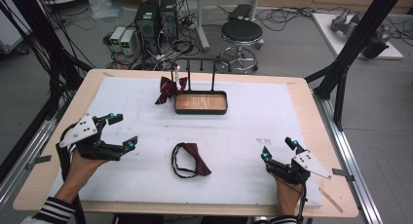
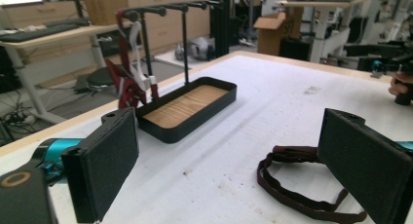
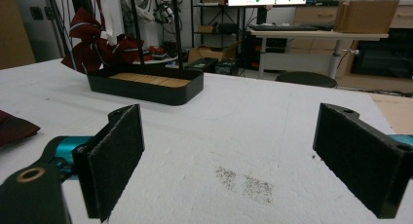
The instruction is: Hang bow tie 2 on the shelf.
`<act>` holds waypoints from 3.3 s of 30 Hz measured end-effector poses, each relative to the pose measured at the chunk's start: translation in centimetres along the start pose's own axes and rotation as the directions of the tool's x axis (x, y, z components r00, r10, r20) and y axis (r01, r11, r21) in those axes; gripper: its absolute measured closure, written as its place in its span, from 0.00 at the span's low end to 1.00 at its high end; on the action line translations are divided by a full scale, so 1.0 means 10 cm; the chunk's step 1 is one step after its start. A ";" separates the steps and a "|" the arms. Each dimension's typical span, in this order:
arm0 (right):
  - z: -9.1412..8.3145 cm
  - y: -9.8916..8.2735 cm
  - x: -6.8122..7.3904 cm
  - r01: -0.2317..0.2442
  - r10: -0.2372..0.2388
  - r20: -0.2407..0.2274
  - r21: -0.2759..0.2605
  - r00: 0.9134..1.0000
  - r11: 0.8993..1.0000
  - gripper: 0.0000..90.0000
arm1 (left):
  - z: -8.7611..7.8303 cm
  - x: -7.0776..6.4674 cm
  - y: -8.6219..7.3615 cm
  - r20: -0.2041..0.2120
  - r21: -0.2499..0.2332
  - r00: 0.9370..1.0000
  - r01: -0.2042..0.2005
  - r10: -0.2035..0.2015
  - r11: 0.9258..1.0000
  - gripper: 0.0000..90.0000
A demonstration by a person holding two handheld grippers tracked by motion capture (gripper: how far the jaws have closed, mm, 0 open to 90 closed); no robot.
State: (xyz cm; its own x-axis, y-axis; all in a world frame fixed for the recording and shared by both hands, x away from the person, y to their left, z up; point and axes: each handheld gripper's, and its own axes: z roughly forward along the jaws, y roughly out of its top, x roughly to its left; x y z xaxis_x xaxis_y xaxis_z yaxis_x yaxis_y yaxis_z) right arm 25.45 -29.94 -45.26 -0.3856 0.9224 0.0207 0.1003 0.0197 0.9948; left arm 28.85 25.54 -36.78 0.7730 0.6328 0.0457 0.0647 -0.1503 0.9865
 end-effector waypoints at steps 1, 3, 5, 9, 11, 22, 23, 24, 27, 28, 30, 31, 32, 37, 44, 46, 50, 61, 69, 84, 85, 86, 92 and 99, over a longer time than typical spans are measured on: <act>0.00 0.00 0.00 0.000 0.000 0.000 0.000 1.000 1.000 0.12 | 0.03 0.00 0.01 0.010 0.008 1.000 -0.007 0.007 1.000 0.10; 0.00 0.00 0.00 0.001 -0.001 0.001 0.000 1.000 1.000 0.12 | 0.08 -0.01 0.04 0.031 0.032 0.999 -0.018 0.017 0.999 0.10; 0.00 0.00 0.00 0.000 0.000 0.001 0.000 1.000 1.000 0.12 | 0.14 -0.01 0.08 0.055 0.055 0.998 -0.027 0.024 0.998 0.10; 0.00 0.00 -0.01 0.000 0.000 0.002 -0.002 1.000 1.000 0.12 | 0.24 -0.04 0.14 0.091 0.070 0.995 -0.057 0.050 0.996 0.10; 0.00 0.00 -0.01 -0.001 0.001 0.002 -0.003 1.000 1.000 0.12 | 0.30 -0.05 0.16 0.115 0.080 0.992 -0.060 0.051 0.995 0.10; 0.00 0.00 -0.01 -0.001 0.001 0.000 -0.004 1.000 1.000 0.12 | 0.61 -0.15 0.32 0.209 0.130 0.974 -0.119 0.090 0.984 0.10; -0.01 0.00 -0.01 -0.001 0.001 0.000 -0.005 1.000 1.000 0.12 | 0.63 -0.16 0.34 0.215 0.134 0.971 -0.132 0.101 0.982 0.10; -0.01 0.00 -0.01 -0.001 0.001 0.000 -0.005 1.000 1.000 0.12 | 0.65 -0.17 0.35 0.226 0.137 0.968 -0.140 0.107 0.981 0.10; -0.01 0.00 -0.01 -0.003 0.003 0.000 -0.005 1.000 1.000 0.12 | 0.72 -0.20 0.39 0.251 0.152 0.960 -0.165 0.124 0.974 0.10; -0.01 0.00 -0.01 -0.004 0.004 0.000 -0.006 1.000 1.000 0.12 | 0.74 -0.20 0.40 0.265 0.160 0.955 -0.178 0.131 0.971 0.10; -0.01 0.00 -0.01 -0.004 0.004 0.000 -0.007 1.000 1.000 0.12 | 0.79 -0.22 0.42 0.279 0.175 0.951 -0.190 0.137 0.966 0.10; -0.01 0.00 -0.01 -0.005 0.005 0.000 -0.007 1.000 1.000 0.12 | 0.82 -0.22 0.42 0.291 0.183 0.947 -0.199 0.140 0.963 0.10; -0.01 0.00 -0.01 -0.008 0.008 -0.001 -0.007 1.000 1.000 0.12 | 0.84 -0.23 0.43 0.294 0.193 0.945 -0.208 0.146 0.959 0.10; -0.01 0.00 -0.01 -0.012 0.012 -0.002 -0.006 1.000 1.000 0.12 | 0.96 -0.27 0.43 0.324 0.221 0.932 -0.242 0.163 0.945 0.11; -0.01 0.00 0.00 -0.014 0.014 -0.002 -0.008 1.000 1.000 0.12 | 1.13 -0.32 0.39 0.357 0.255 0.916 -0.284 0.183 0.924 0.12; -0.01 0.00 -0.01 -0.009 0.009 0.000 -0.011 1.000 1.000 0.12 | 1.18 -0.33 0.37 0.371 0.269 0.910 -0.298 0.186 0.916 0.15; -0.01 0.00 -0.01 -0.009 0.009 -0.001 -0.011 1.000 1.000 0.12 | 1.28 -0.35 0.31 0.403 0.296 0.897 -0.314 0.180 0.902 0.16; -0.01 0.00 -0.01 -0.007 0.007 -0.002 -0.013 1.000 1.000 0.12 | 1.47 -0.39 0.16 0.463 0.362 0.868 -0.368 0.178 0.856 0.17; -0.01 0.00 -0.01 -0.006 0.006 -0.001 -0.013 1.000 1.000 0.12 | 1.57 -0.39 0.07 0.475 0.397 0.866 -0.367 0.154 0.841 0.19; -0.01 0.00 -0.01 -0.012 0.012 -0.003 -0.012 1.000 1.000 0.12 | 1.69 -0.42 -0.10 0.520 0.460 0.845 -0.401 0.126 0.792 0.25; -0.01 0.00 -0.01 -0.011 0.011 -0.003 -0.012 1.000 1.000 0.12 | 1.70 -0.43 -0.12 0.522 0.463 0.843 -0.404 0.125 0.789 0.26; -0.01 0.00 -0.01 -0.011 0.011 -0.003 -0.012 1.000 1.000 0.12 | 1.70 -0.43 -0.12 0.522 0.463 0.843 -0.404 0.125 0.789 0.27; -0.02 -0.01 -0.02 -0.018 0.018 -0.002 -0.018 1.000 1.000 0.12 | 1.73 -0.44 -0.17 0.523 0.486 0.841 -0.427 0.138 0.762 0.29; -0.02 -0.01 -0.02 -0.021 0.021 -0.003 -0.019 1.000 1.000 0.12 | 1.75 -0.46 -0.20 0.537 0.493 0.829 -0.457 0.154 0.741 0.33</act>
State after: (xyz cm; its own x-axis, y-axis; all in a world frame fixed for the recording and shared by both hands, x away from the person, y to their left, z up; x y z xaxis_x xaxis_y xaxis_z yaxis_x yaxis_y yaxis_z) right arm 25.36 -30.24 -45.31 -0.3858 0.9216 0.0420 0.0910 -0.0073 0.9958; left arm 36.23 9.60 -41.69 0.9899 0.0940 0.1059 0.0059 -0.7747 0.6324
